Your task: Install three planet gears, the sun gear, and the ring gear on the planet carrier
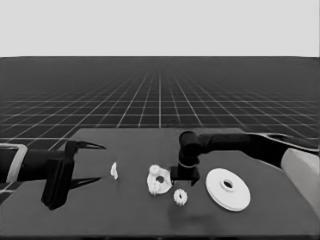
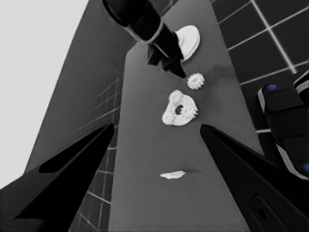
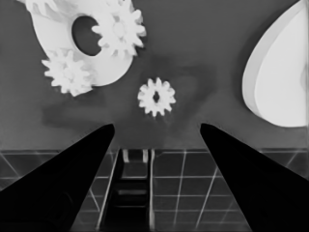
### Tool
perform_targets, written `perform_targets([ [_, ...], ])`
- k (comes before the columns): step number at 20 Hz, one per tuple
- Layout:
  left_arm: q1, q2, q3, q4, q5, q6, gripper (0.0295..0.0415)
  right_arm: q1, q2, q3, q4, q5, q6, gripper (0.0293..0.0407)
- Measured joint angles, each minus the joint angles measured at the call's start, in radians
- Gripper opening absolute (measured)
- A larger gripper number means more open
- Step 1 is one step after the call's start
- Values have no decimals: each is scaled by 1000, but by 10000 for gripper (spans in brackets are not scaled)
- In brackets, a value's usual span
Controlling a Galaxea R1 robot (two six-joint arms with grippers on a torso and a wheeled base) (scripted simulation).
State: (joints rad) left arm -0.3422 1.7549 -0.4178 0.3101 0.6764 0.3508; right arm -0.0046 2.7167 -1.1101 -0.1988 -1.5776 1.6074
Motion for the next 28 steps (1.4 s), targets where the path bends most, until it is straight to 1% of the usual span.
perform_targets([
  [2,0,0,0,0,0,0,385,0,-1,4,0,0,2,385],
  [3,0,0,0,0,0,0,385,-95,3,-28,-103,1,-25,385],
  [4,0,0,0,0,0,0,385,-160,8,-59,-162,9,-49,385],
  [5,0,0,0,0,0,0,385,-195,13,-83,-194,17,-67,385],
  [7,0,0,0,0,0,0,385,-224,18,-108,-223,27,-84,385],
  [12,0,0,0,0,0,0,385,-237,20,-120,-237,32,-92,385],
  [14,0,0,0,0,0,0,385,-238,20,-121,-238,33,-93,314],
  [15,0,0,0,0,0,0,385,-237,20,-121,-238,33,-93,310],
  [22,0,0,0,0,0,0,385,-237,21,-121,-238,33,-93,310],
  [23,0,0,0,0,0,0,385,-161,4,-49,-151,4,-43,310],
  [24,0,0,0,0,0,0,385,-95,0,-17,-92,-4,-18,310],
  [25,0,0,0,0,0,0,385,-55,-1,-4,-55,-4,-6,310],
  [26,0,0,0,0,0,0,385,-31,-2,1,-33,-3,-1,310],
  [28,0,0,0,0,0,0,385,-10,-2,5,-11,-2,2,310],
])
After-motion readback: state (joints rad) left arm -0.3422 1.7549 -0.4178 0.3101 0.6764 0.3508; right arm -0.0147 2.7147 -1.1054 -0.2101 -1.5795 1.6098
